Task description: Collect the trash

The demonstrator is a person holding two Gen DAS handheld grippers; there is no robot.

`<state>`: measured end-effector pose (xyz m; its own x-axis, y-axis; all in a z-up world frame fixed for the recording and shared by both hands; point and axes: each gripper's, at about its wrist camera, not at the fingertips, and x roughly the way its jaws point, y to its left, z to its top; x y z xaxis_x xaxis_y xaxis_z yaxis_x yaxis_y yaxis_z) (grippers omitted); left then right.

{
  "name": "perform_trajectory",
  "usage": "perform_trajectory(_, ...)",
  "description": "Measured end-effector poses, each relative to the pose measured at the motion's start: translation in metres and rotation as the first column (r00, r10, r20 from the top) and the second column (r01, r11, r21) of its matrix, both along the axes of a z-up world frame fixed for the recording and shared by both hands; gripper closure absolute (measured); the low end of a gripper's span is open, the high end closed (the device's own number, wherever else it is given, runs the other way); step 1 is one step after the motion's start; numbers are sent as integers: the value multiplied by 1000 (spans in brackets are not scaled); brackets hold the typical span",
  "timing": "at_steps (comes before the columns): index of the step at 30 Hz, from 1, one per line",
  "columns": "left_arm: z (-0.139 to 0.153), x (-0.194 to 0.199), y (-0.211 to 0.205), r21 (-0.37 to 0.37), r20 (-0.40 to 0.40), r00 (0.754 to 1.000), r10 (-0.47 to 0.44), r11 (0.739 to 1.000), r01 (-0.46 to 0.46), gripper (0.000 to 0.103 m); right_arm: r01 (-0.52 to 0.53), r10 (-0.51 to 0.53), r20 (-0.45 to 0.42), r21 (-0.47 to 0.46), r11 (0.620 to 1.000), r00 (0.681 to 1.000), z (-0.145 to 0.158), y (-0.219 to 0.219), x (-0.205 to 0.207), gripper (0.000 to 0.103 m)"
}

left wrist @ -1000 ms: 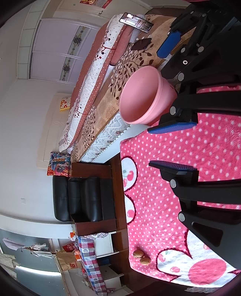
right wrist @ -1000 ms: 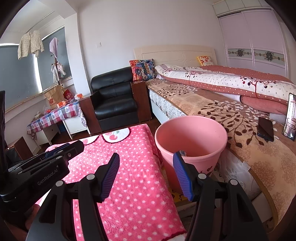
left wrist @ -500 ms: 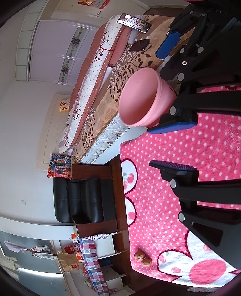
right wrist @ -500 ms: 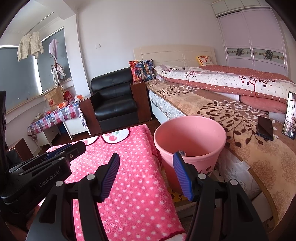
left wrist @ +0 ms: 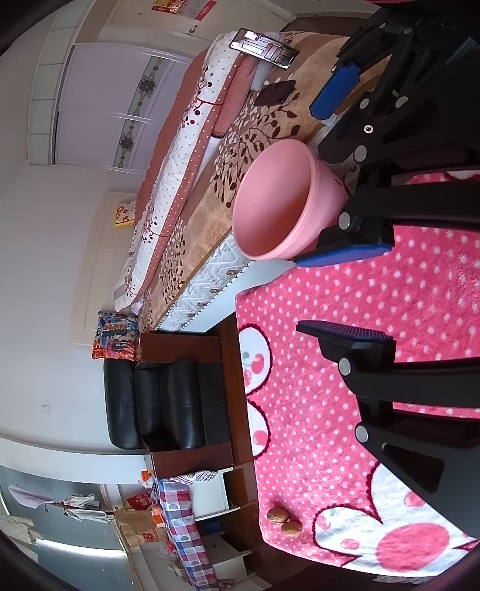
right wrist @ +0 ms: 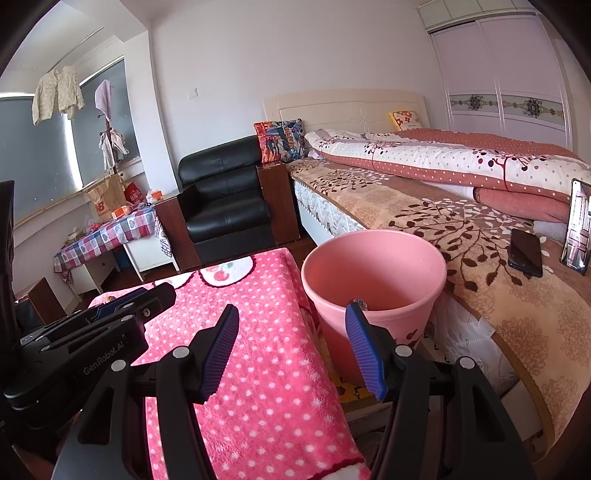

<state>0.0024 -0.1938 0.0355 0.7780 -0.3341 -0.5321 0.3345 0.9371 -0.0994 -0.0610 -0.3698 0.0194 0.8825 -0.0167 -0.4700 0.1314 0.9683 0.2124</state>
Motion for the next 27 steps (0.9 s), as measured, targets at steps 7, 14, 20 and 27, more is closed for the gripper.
perform_trajectory(7, -1, 0, 0, 3, 1, 1000, 1, 1000, -1, 73, 0, 0, -1, 3, 1000, 1000, -2, -1, 1, 44)
perform_trajectory(14, -2, 1, 0, 6, -1, 1000, 0, 1000, 0, 73, -1, 1, -4, 2, 1000, 1000, -2, -1, 1, 44)
perform_trajectory(20, -2, 1, -1, 7, -3, 1000, -3, 1000, 3, 73, -2, 2, -4, -4, 1000, 1000, -2, 1, 2, 44)
perform_trajectory(27, -4, 2, -3, 11, -15, 1000, -4, 1000, 4, 73, 3, -3, -8, 1, 1000, 1000, -3, 0, 2, 44)
